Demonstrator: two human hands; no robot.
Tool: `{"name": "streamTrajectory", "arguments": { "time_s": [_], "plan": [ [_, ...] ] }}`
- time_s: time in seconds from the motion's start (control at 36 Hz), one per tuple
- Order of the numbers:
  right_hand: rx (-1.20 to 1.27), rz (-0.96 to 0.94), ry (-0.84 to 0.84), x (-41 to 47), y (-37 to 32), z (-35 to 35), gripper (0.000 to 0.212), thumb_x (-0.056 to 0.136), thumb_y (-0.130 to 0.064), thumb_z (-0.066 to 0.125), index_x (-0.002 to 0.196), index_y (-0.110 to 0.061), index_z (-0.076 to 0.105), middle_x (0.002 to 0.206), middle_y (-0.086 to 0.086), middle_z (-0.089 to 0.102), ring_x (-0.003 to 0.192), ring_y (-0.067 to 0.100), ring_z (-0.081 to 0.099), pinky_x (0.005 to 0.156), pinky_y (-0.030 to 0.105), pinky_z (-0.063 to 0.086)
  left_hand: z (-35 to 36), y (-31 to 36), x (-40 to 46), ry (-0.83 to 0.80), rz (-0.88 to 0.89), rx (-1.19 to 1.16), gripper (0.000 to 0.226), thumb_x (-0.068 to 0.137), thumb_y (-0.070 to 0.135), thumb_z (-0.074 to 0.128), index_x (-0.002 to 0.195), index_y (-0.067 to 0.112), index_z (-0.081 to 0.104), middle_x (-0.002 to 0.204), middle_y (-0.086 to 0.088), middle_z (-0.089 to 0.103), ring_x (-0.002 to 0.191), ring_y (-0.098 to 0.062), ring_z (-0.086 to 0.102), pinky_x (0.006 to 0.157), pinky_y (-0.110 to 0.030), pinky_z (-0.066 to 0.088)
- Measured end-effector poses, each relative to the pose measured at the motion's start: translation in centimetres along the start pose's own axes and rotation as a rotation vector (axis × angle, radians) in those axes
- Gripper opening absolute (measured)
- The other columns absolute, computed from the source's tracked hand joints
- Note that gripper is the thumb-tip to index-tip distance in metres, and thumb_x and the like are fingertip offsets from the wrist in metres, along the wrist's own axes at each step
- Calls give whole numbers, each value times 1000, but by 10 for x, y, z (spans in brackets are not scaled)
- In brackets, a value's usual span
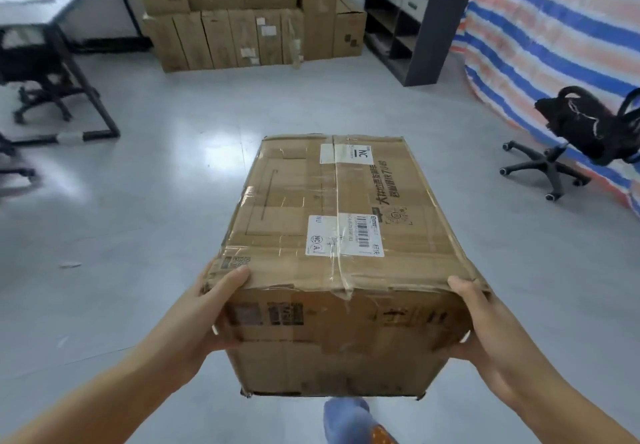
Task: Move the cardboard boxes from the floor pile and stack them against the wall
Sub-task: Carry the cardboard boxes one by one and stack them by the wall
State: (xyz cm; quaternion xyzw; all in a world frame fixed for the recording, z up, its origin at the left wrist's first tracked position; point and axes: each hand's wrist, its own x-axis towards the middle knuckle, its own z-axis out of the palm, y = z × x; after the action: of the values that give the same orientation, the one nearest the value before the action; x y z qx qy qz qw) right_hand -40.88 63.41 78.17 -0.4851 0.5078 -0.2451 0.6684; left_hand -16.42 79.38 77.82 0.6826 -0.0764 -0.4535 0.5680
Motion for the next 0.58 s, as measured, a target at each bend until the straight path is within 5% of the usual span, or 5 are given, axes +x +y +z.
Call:
{"name": "streamTrajectory", "arguments": {
  "time_s": [0.25,0.39,0.58],
  "plan": [
    [-83,31,-118,137,-53,75,23,98,-31,45,114,-39,60,98,-6,71,97,20,65,77,59,54,-21,47,105,149,13,-90,33,89,32,57,121,28,57,60,15,66,51,2,60,58,-37,53],
    [-130,60,-198,216,-92,124,20,99,-31,44,111,-40,57,78,-14,72,76,8,68,68,48,56,-35,87,168,220,31,-137,35,88,33,57,123,30,58,72,17,70,65,-2,64,64,-42,54],
    [-208,58,-312,305,-139,201,24,99,-29,45,117,-36,59,86,-10,73,76,10,70,77,56,54,-66,132,239,339,5,-213,27,90,32,58,117,35,61,99,8,72,101,-17,63,70,-46,56]
  ]
}}
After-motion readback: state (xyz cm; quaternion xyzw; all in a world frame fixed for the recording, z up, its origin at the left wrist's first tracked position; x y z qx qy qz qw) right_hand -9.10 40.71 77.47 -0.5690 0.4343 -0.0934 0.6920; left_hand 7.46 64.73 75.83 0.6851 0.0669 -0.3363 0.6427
